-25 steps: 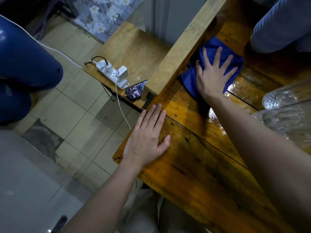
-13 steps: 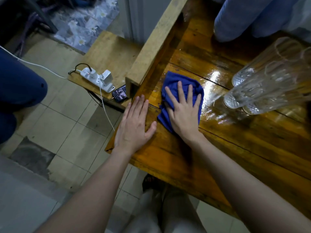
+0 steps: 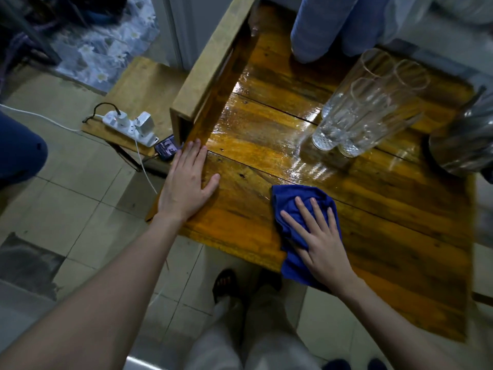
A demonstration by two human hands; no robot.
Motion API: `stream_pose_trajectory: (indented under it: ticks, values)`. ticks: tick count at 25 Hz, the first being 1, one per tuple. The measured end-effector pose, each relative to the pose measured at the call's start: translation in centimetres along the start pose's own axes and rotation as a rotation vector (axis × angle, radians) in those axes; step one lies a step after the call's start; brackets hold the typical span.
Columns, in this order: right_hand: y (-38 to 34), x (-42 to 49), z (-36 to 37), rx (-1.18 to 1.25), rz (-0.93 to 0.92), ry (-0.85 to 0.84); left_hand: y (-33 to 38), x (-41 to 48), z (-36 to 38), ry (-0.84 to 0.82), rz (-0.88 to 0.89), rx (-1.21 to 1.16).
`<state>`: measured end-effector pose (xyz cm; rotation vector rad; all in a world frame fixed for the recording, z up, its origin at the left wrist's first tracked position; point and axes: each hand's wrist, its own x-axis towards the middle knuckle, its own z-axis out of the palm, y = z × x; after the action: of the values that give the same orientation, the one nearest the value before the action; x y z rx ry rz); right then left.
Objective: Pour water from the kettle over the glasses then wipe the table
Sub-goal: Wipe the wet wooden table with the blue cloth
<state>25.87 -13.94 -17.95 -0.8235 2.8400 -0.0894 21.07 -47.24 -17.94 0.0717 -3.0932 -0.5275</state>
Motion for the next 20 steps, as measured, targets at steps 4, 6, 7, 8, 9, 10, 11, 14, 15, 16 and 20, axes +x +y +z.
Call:
stream_pose_trajectory:
  ticks: [4, 6, 7, 8, 9, 10, 11, 14, 15, 16, 20]
  values:
    - [3.7, -1.4, -0.9, 0.057, 0.196, 0.016, -0.1, -0.1, 0.2, 0.016, 0.013, 0.022]
    - [4.4, -1.2, -1.1, 0.081, 0.278, 0.029, -0.2, -0.2, 0.4, 0.015, 0.015, 0.038]
    - [4.5, -1.1, -1.1, 0.083, 0.298, 0.038, -0.1, -0.2, 0.4, 0.013, 0.012, 0.047]
    - [4.7, -0.8, -1.1, 0.086, 0.315, 0.049, -0.1, -0.2, 0.5, 0.013, 0.009, 0.055]
    - [4.9, -0.3, -1.1, 0.098, 0.338, 0.061, -0.1, -0.1, 0.5, 0.012, 0.006, 0.060]
    - [5.1, 0.3, -1.1, 0.114, 0.365, 0.071, -0.1, -0.1, 0.4, 0.010, 0.003, 0.064]
    - [5.4, 0.9, -1.2, 0.122, 0.390, 0.076, -0.1, -0.1, 0.3, 0.007, 0.002, 0.067]
    - [6.0, 2.4, -1.2, 0.106, 0.403, 0.072, 0.0, 0.0, 0.2, 0.008, -0.002, 0.066]
    - [6.1, 2.6, -1.2, 0.110, 0.392, 0.072, 0.0, 0.0, 0.1, 0.009, -0.004, 0.063]
    - [6.2, 2.7, -1.1, 0.111, 0.384, 0.074, 0.1, -0.1, 0.2, 0.008, -0.005, 0.061]
    - [5.4, 3.9, -1.4, 0.092, 0.329, 0.052, 0.1, 0.1, 0.1, -0.007, -0.010, 0.069]
